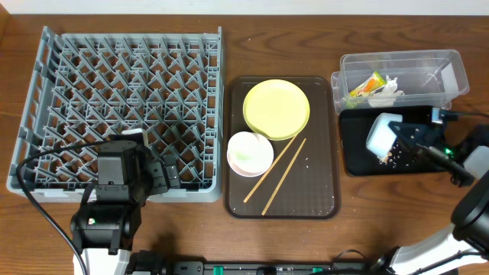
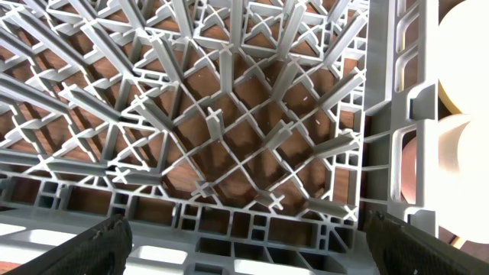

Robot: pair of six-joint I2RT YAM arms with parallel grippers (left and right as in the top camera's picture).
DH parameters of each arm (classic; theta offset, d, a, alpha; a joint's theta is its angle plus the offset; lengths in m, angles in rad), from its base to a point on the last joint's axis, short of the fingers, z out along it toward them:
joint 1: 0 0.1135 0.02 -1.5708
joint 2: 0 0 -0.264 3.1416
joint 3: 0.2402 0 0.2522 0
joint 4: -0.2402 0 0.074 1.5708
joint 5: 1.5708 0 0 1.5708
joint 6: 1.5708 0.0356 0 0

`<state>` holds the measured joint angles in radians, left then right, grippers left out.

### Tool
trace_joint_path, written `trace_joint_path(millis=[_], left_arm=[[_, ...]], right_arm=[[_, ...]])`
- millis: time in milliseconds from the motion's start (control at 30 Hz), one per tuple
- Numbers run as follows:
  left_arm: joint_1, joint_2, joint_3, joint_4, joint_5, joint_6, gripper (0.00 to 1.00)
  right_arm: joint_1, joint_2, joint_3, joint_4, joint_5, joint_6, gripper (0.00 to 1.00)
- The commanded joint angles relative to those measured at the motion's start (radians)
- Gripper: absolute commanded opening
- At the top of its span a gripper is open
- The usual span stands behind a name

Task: Sort waste into correct bins and load items into the dishwasher rack
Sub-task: 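Tip the blue bowl over the black tray to pour out the rice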

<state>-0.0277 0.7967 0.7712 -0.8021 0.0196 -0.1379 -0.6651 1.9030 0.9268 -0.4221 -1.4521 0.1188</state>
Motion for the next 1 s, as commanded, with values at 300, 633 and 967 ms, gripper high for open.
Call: trace_joint_path(millis=[300, 633, 967], left_arm=[[0.005, -0.001, 0.02, -0.001, -0.002, -0.01, 0.99], [0.005, -0.001, 0.02, -0.001, -0.002, -0.01, 0.99], [0.005, -0.001, 0.02, -0.001, -0.002, -0.009, 0.99]], right_arm=[[-0.123, 0.048, 0.008, 0.001, -0.109, 0.131, 0.01], [-0.19, 0.048, 0.008, 0.102, -0.109, 0.32, 0.01], [-0.131, 0.018, 0.008, 0.197, -0.109, 0.409, 0.01]])
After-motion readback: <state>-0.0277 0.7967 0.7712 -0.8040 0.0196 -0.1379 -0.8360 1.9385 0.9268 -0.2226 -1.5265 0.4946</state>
